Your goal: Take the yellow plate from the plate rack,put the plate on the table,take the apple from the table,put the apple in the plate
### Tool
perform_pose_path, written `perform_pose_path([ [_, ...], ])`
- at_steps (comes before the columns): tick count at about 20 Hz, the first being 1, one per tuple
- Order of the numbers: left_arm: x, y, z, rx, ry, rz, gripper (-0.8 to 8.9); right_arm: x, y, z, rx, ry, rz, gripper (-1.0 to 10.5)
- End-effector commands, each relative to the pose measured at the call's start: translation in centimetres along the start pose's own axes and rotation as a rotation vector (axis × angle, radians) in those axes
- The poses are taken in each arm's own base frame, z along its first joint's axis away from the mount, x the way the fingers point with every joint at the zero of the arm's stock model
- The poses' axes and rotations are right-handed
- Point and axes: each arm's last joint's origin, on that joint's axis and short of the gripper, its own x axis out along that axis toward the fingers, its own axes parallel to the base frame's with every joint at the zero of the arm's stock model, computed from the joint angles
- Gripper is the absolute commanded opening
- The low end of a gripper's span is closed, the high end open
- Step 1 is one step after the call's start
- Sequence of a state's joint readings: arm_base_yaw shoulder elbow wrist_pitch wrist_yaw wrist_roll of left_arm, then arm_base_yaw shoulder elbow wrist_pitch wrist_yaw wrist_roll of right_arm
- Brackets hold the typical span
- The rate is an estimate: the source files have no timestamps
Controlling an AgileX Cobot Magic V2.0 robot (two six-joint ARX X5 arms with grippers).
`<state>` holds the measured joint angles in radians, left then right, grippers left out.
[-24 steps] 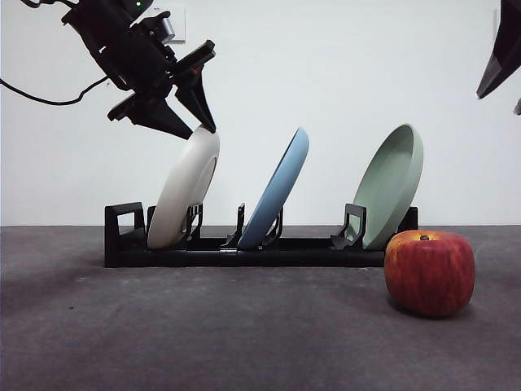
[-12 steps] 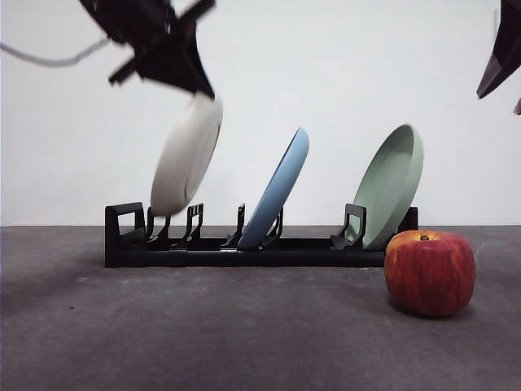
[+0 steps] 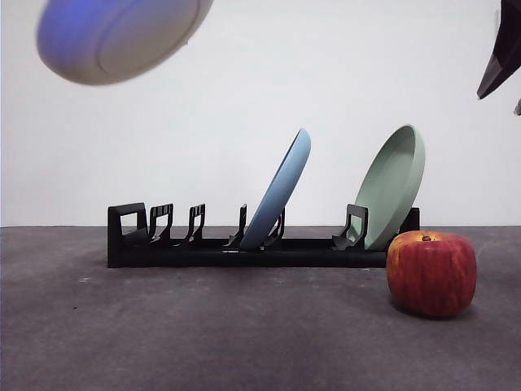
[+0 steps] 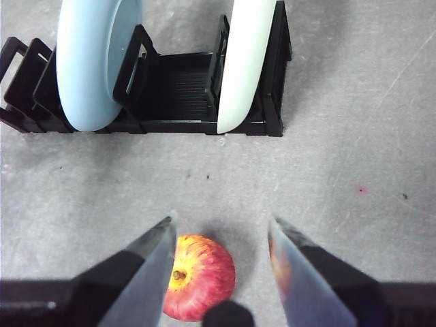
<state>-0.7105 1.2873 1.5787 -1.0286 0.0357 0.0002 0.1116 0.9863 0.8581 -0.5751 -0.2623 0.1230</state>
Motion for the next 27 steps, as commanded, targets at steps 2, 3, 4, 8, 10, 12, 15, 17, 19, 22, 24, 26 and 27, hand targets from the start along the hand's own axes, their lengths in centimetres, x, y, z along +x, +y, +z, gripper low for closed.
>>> perform_pose_path([
  [2, 1.1, -3.1, -1.0, 0.080, 0.072, 0.049, -0.08, 0.0, 0.0, 0.1, 0.001, -0.007, 0.002, 2.3],
  [3, 1.8, -4.1, -1.6, 0.090, 0.085, 0.059, -0.08, 0.0, 0.0, 0.1, 0.000, -0.007, 0.002, 2.3],
  [4, 2.5, -4.9, -2.2, 0.095, 0.096, 0.072, -0.08, 0.0, 0.0, 0.1, 0.000, -0.007, 0.002, 2.3],
  [8, 6.7, -7.3, -5.2, 0.105, 0.141, 0.089, -0.08, 0.0, 0.0, 0.1, 0.000, -0.007, 0.002, 2.3],
  [10, 9.2, -8.0, -6.5, 0.119, 0.164, 0.082, -0.08, 0.0, 0.0, 0.1, 0.000, -0.007, 0.002, 2.3],
  [12, 11.8, -8.5, -7.4, 0.131, 0.194, 0.082, -0.08, 0.0, 0.0, 0.1, 0.001, -0.006, 0.002, 2.3],
  [15, 15.8, -9.2, -8.3, 0.173, 0.260, 0.089, -0.08, 0.0, 0.0, 0.1, 0.001, -0.006, 0.002, 2.3],
  [17, 18.5, -9.6, -9.1, 0.187, 0.306, 0.096, -0.08, 0.0, 0.0, 0.1, 0.001, -0.006, 0.002, 2.3],
  [19, 20.7, -9.9, -10.0, 0.202, 0.352, 0.103, -0.08, 0.0, 0.0, 0.1, 0.001, -0.006, 0.002, 2.3],
  [22, 22.9, -10.2, -11.2, 0.214, 0.408, 0.109, -0.08, 0.0, 0.0, 0.1, 0.001, -0.006, 0.002, 2.3],
  [24, 23.2, -10.2, -11.4, 0.217, 0.421, 0.109, 0.00, 0.0, 0.0, 0.1, 0.001, -0.005, 0.003, 2.3],
  [26, 23.2, -10.2, -11.4, 0.216, 0.420, 0.109, 0.10, 0.0, 0.0, 0.1, 0.000, -0.005, 0.004, 2.3],
  [27, 23.2, -10.1, -11.4, 0.216, 0.422, 0.112, 0.69, 0.0, 0.1, 0.1, 0.000, -0.004, 0.009, 2.3],
])
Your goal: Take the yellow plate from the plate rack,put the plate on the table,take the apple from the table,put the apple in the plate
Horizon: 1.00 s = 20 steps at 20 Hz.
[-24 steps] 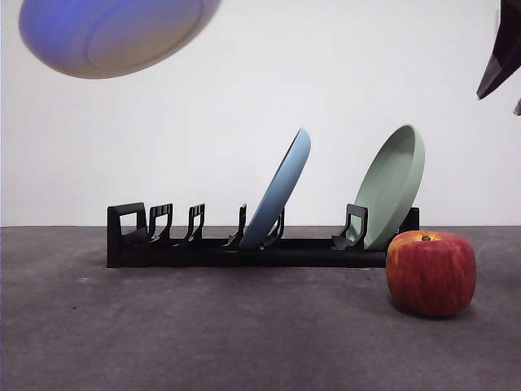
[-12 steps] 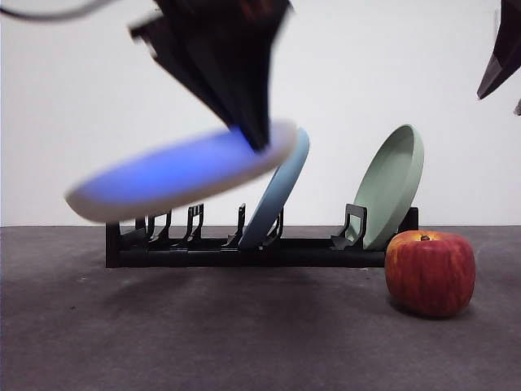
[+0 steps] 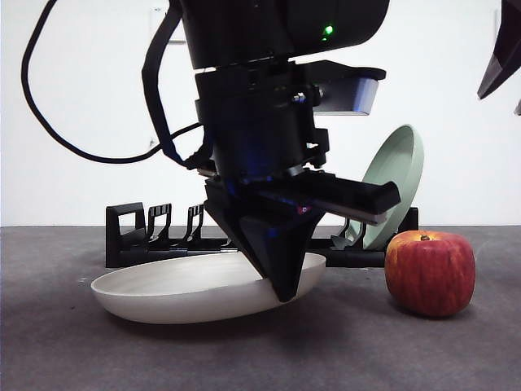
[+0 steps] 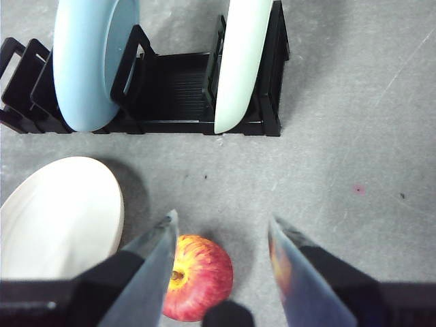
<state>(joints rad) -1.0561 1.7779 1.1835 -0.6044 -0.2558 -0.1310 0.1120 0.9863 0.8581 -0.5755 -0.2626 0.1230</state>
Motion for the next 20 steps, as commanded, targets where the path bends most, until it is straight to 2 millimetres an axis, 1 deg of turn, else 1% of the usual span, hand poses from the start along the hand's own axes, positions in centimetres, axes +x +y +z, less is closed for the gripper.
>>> perform_pose_path([
  [1, 0.2, 0.1, -0.1, 0.009, 0.006, 0.003, 1.73, 0.0, 0.1, 0.1, -0.001, -0.002, 0.031, 2.3],
  [2, 0.1, 0.2, -0.1, 0.007, 0.003, 0.003, 2.71, 0.0, 0.2, 0.1, -0.002, 0.000, 0.049, 2.3],
  [3, -0.1, 0.2, 0.0, 0.006, -0.003, 0.002, 3.16, 0.0, 0.2, 0.1, -0.006, 0.001, 0.055, 2.3],
  [5, -1.1, 0.4, 0.4, -0.001, -0.033, -0.003, 3.15, 0.0, 0.4, 0.1, -0.013, 0.004, 0.063, 2.3],
  [6, -1.9, 0.5, 0.6, -0.007, -0.059, -0.007, 3.15, 0.1, 0.6, 0.1, -0.021, 0.006, 0.069, 2.6],
  [7, -2.8, 0.7, 0.8, -0.015, -0.092, -0.011, 3.15, 0.1, 0.8, 0.0, -0.036, 0.009, 0.077, 3.2],
  [8, -4.2, 1.1, 0.8, -0.026, -0.131, -0.012, 3.15, 0.2, 1.1, 0.0, -0.045, 0.013, 0.089, 3.6],
  [9, -5.4, 1.4, 0.8, -0.037, -0.168, -0.011, 3.15, 0.2, 1.4, -0.1, -0.059, 0.015, 0.099, 3.7],
  [10, -7.7, 2.2, 0.7, -0.060, -0.238, 0.010, 3.15, 0.4, 1.9, 0.0, -0.086, 0.023, 0.115, 3.8],
  [11, -8.8, 2.5, 0.6, -0.071, -0.270, 0.020, 3.15, 0.5, 2.1, 0.1, -0.098, 0.029, 0.123, 3.8],
  [12, -10.8, 3.2, 0.3, -0.092, -0.328, 0.042, 3.15, 0.7, 2.6, 0.2, -0.124, 0.046, 0.133, 3.8],
  [14, -15.0, 4.6, -0.7, -0.145, -0.458, 0.089, 3.15, 1.4, 3.5, 0.6, -0.174, 0.095, 0.106, 4.2],
  [15, -16.7, 5.4, -1.4, -0.174, -0.512, 0.117, 3.15, 1.9, 4.0, 0.8, -0.201, 0.120, 0.080, 4.2],
  [18, -21.8, 7.8, -4.1, -0.270, -0.670, 0.228, 3.15, 4.3, 5.6, 0.7, -0.296, 0.200, 0.028, 4.2],
  [20, -24.6, 9.0, -6.3, -0.336, -0.750, 0.292, 3.15, 6.3, 6.1, 0.1, -0.329, 0.271, 0.006, 4.2],
])
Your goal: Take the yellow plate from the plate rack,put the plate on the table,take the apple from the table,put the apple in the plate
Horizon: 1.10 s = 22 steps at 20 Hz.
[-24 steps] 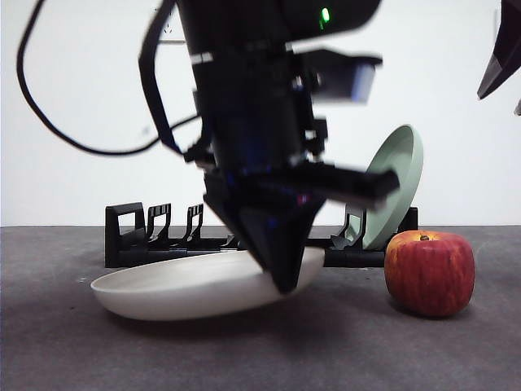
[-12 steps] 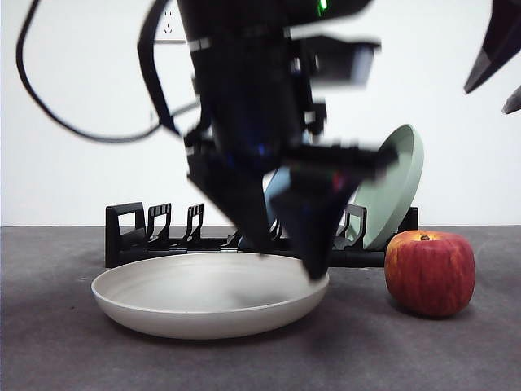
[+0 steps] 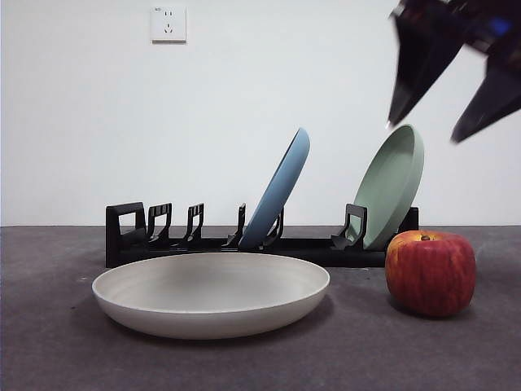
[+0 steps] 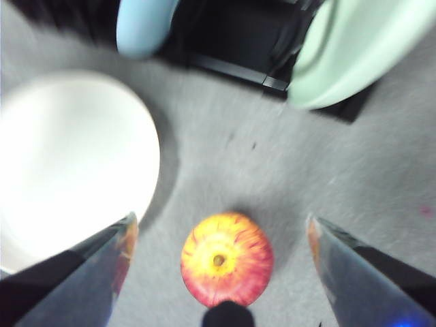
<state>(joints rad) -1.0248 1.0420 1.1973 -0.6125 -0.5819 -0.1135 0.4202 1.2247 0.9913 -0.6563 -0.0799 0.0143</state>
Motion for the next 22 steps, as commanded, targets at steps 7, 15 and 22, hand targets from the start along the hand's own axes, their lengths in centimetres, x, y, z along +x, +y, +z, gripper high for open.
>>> perform_pose_path([
  [7, -8.7, 6.5, -0.6, -0.129, -0.191, 0.193, 3.14, 8.7, 0.3, -1.4, -0.045, 0.299, -0.039, 4.2],
  [15, -9.8, 7.5, -1.7, -0.104, -0.155, 0.270, 3.14, 11.5, 0.3, -2.6, 0.009, 0.414, -0.043, -0.2],
  [22, -9.8, 7.5, -1.8, -0.103, -0.154, 0.269, 3.14, 7.8, 2.9, 1.9, -0.033, 0.281, -0.004, -0.1],
])
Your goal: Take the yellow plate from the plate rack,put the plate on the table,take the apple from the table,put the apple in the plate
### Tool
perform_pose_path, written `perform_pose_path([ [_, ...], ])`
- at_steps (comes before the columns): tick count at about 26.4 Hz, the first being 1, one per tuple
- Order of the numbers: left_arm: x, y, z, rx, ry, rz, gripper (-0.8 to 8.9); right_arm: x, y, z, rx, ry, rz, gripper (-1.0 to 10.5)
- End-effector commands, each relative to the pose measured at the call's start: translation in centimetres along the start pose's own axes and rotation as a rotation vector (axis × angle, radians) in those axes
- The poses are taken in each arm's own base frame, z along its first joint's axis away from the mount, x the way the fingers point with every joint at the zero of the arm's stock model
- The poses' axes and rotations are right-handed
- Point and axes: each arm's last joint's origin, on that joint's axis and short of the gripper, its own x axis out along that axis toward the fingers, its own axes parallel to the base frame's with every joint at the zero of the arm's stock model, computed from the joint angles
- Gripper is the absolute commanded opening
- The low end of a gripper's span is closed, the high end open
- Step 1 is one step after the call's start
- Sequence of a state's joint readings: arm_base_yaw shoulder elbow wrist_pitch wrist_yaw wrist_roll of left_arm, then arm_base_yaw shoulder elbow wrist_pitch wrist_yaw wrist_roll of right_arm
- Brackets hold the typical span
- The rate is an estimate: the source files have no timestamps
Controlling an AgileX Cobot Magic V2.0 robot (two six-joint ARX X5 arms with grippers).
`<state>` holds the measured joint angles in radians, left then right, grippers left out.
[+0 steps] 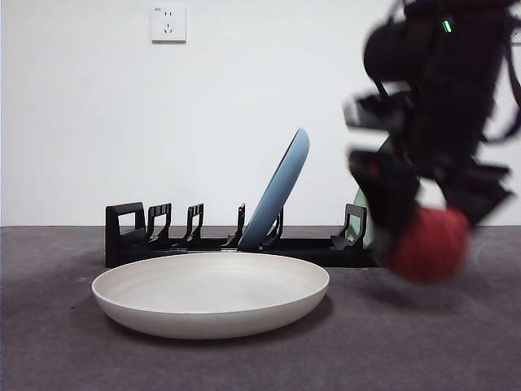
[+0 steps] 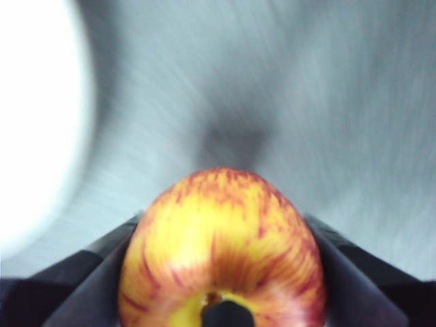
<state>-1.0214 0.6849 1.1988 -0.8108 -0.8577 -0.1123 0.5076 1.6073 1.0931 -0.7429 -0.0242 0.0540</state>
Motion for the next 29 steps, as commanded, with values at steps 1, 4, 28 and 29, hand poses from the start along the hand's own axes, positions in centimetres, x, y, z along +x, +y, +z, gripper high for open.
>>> perform_pose_path([
  [1, -0.1, 0.1, 0.1, 0.003, -0.004, 0.005, 3.14, -3.4, 2.1, 2.2, -0.045, -0.134, 0.033, -0.1],
  [4, -0.1, 0.1, 0.0, 0.004, -0.003, 0.004, 3.14, -6.1, 4.9, 4.1, -0.124, -0.250, 0.076, -0.1],
  [28, -0.1, 0.2, -0.5, 0.046, 0.040, 0.008, 3.14, 6.6, 13.9, 6.9, -0.327, 0.024, 0.096, 3.1],
  [29, -0.1, 0.2, -0.5, 0.047, 0.041, 0.007, 3.14, 6.6, 13.9, 6.8, -0.327, 0.027, 0.094, 4.1],
])
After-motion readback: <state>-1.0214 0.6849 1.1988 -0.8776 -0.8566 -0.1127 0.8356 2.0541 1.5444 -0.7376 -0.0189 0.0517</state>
